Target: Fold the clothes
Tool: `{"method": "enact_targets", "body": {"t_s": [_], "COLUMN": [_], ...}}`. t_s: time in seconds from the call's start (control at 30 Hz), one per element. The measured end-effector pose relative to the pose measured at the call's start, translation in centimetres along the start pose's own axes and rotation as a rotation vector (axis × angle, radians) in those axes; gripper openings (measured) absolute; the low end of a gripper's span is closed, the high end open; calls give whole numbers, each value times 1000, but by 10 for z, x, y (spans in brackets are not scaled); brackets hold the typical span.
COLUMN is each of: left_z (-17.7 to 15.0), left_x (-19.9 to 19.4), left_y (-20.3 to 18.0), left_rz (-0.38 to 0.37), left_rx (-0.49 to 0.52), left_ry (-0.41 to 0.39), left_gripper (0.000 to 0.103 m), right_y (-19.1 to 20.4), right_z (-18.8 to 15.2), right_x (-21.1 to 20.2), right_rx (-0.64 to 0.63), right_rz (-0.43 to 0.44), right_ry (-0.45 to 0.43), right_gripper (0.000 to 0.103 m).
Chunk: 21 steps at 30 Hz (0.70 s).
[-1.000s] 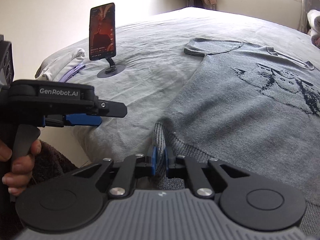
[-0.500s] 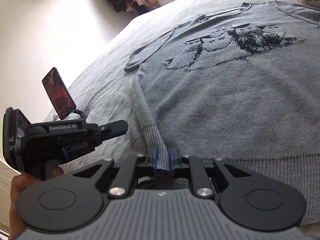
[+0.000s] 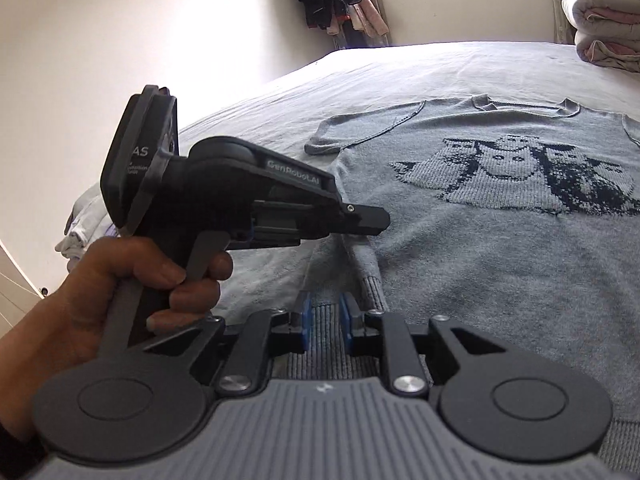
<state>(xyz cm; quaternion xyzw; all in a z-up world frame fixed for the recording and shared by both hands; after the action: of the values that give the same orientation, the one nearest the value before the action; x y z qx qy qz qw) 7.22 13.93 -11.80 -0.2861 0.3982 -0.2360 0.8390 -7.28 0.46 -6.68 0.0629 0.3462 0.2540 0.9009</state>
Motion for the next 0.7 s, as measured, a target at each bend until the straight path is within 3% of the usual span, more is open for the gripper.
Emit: {"method": "enact_targets", "body": {"t_s": [0.2,0.33,0.43,0.7], "left_z": [15,25,31,41], "left_x": [-22,-40,-42,-20], "left_y": [17,25,32,46], "left_rz": [2,59,91,92], "left_rx": [-44,-53,-72,-175], "left_ry": [-109,-172,-179,-130], "left_gripper": [3,3,3,6], "right_y": [-27,-32,-22,-16], "right_z": [5,5,2,-6], "right_x": [13,1,-6,2], "right_rx": [-10,2,-53,-104], "right_rz": [-154,-144,-137,-148], "right_ry": [-37,-61,-80,-73], "right_gripper": [22,22,22,22]}}
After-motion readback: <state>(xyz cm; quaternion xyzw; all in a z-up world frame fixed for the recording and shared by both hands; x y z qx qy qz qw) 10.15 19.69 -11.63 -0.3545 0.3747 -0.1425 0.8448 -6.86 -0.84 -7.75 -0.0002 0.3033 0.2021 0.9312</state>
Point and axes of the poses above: each gripper's, at about its wrist camera, not at the fingertips, and x roughly the way its jaws point, y to its left, z to its top, the point moved 4 cm from there along x, roughly the way its jaws point, and after that the axes turned 2 degrees about y, right-handed, at the moved point
